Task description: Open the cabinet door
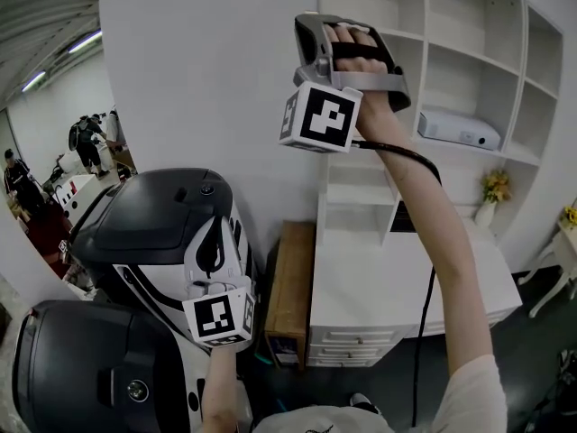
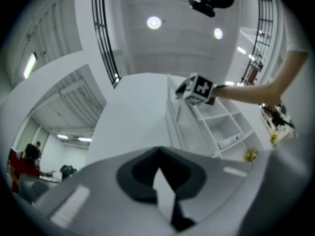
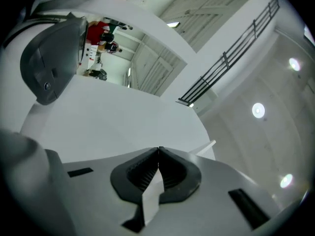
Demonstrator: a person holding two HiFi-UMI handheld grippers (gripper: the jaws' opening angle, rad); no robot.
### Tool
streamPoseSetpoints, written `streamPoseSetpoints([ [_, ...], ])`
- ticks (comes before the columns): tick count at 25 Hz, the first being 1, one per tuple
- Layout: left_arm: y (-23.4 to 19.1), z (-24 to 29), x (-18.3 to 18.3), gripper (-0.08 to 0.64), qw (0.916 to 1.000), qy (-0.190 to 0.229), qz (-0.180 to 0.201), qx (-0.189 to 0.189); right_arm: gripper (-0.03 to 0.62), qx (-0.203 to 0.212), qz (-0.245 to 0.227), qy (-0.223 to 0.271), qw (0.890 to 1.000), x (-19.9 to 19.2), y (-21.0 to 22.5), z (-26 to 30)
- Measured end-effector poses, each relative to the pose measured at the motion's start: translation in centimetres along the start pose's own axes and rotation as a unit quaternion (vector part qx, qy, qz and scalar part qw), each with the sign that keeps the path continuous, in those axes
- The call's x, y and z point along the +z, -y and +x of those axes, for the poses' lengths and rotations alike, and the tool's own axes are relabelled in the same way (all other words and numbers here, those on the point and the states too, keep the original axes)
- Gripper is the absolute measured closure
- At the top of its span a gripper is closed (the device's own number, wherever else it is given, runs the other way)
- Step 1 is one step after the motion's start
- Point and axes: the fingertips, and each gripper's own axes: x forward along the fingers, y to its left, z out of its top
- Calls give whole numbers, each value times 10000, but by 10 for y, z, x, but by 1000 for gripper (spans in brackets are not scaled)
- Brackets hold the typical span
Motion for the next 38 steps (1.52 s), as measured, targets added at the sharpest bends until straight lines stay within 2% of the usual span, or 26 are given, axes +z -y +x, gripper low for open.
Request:
streamPoseSetpoints([
  [3,8,0,-1,555,9999,5,-82,-60,603,-20,669,142,9977,-3,9,-28],
  [6,20,0,-3,555,9998,1,-187,-114,603,-135,1349,239,9905,-16,15,-65],
  [8,30,-1,-3,555,9996,19,-239,-161,603,-169,1955,235,9803,-32,13,-92],
  [10,40,-5,-4,555,9994,28,-255,-234,603,-143,2597,323,9651,-51,4,-119],
  [11,45,-8,-5,555,9993,29,-261,-274,603,-93,2944,440,9546,-60,-2,-133],
  [12,50,-11,-7,555,9991,34,-274,-310,601,-22,3396,537,9390,-69,-11,-147],
  [13,56,-14,-9,555,9990,41,-297,-341,600,48,3978,563,9157,-79,-23,-162],
  [14,61,-16,-12,555,9988,41,-330,-358,598,105,4573,518,8878,-88,-35,-176],
  [15,65,-18,-16,555,9987,24,-366,-354,598,157,5017,427,8638,-97,-46,-190],
  [16,69,-19,-19,555,9986,-6,-400,-331,597,207,5282,311,8483,-105,-57,-203],
  [20,85,-22,-33,555,9985,-142,-477,-249,592,524,5735,-218,8172,-132,-105,-252],
  [23,97,-31,-41,555,9984,-229,-516,-85,592,846,6079,-365,7887,-137,-137,-295],
  [27,115,-49,-54,555,9975,-528,-458,-49,592,1201,6211,-654,7717,-139,-172,-344],
  [34,138,-71,-79,555,9955,-895,-281,115,592,1961,6447,-841,7341,-128,-225,-377],
  [38,148,-72,-79,555,9953,-901,-250,240,592,2177,6496,-609,7259,-128,-227,-374],
])
